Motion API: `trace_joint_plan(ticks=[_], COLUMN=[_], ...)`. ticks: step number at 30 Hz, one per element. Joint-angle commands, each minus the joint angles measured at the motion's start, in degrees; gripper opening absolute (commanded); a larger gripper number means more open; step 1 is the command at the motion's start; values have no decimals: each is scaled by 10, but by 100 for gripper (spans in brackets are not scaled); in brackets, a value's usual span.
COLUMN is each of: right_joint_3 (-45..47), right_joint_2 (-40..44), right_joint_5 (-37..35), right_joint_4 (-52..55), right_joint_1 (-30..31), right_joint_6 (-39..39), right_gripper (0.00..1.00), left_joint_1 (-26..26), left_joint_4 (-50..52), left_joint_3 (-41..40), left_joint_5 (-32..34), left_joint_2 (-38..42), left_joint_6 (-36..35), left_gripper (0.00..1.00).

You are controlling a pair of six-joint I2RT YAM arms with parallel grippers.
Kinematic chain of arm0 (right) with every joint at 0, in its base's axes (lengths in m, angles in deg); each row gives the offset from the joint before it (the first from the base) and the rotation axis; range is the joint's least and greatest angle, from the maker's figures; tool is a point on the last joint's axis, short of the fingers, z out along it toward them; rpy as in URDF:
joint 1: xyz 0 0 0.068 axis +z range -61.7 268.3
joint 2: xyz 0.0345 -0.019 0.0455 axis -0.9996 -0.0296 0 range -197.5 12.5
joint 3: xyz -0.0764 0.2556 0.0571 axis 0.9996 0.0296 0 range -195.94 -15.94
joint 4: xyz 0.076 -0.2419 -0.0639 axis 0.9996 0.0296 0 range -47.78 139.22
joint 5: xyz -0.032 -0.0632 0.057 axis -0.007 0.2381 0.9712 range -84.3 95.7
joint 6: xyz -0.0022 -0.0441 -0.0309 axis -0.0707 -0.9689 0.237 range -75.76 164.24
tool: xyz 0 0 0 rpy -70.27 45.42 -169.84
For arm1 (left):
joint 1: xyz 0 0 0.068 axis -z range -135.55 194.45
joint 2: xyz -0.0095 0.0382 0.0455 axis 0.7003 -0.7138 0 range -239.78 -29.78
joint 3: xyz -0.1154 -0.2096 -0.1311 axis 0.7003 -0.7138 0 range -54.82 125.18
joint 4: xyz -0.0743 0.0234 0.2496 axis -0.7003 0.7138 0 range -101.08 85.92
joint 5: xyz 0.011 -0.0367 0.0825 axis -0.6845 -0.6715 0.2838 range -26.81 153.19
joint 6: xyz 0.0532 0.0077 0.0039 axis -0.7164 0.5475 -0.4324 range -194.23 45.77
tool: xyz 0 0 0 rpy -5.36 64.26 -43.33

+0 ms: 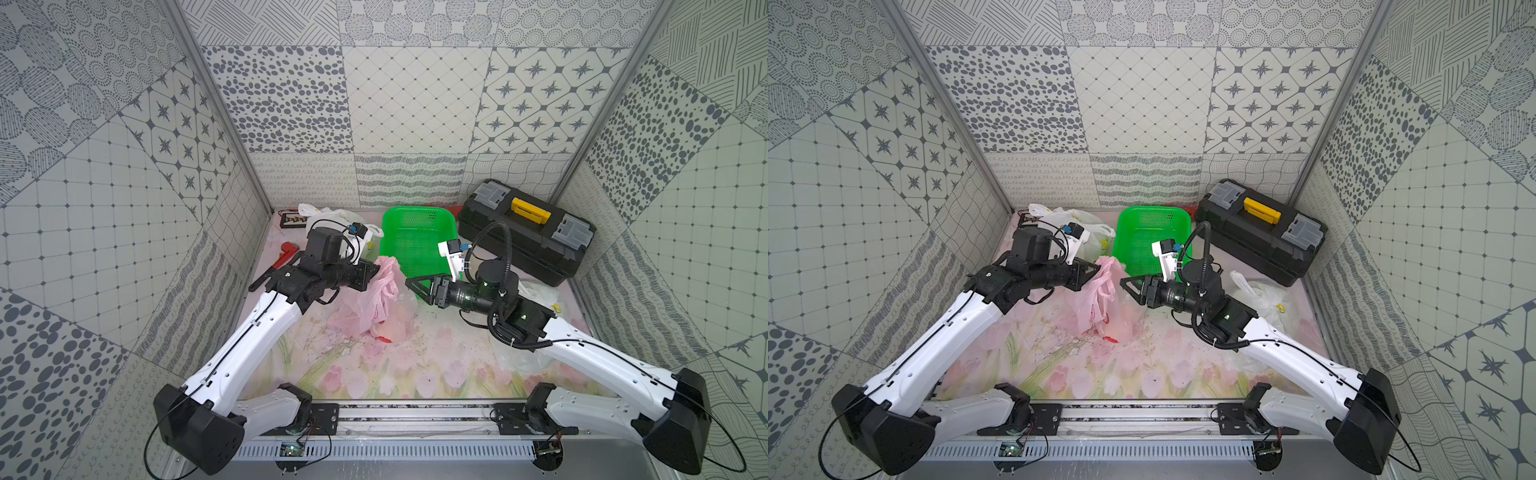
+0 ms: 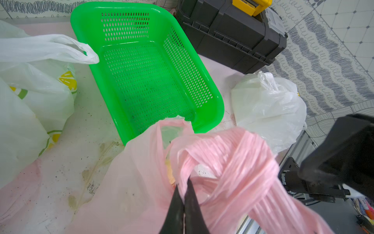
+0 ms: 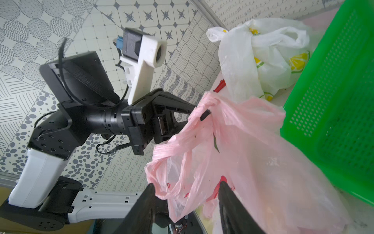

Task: Place the pears into plastic bags & tie knots
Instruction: Tie the plastic bag at the center of the board.

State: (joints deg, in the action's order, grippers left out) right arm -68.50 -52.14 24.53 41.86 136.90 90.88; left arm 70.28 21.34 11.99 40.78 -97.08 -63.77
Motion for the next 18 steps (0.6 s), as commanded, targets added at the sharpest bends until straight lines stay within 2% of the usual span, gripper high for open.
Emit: trace_joint_plan(ticks=[1,8,12,14,15,16,18], right_joint_3=[-43,-90,-89,-86,-84,-80,-69], right_joint_2=[-28,-82,-111,-121,-124,-125,-113], right_joint_5=[5,8,17,14,9,3,-7], right_joint_4=[71,65,53,42,44,52,85], right_joint_1=[21,43,45,45,44,41,28], right_joint_6=[16,27,46,53,56,58,58], right_gripper=[53,52,46,34,25,13,0], left_joint_1=[-3,-3,-3,-3,-3,-3,-13], left_joint_4=[-19,-40,-51,-52,-48,-44,-19], left_joint_3=[-6,-30,-33,-31,-30,-30,-21], left_joint_5=[-18,-25,-28,-27,-22,-15,-16], left_joint_2=[4,17,20,22,25,29,38], left_joint_6=[19,32,42,44,44,42,36], left_gripper=[0,0,0,0,0,0,0])
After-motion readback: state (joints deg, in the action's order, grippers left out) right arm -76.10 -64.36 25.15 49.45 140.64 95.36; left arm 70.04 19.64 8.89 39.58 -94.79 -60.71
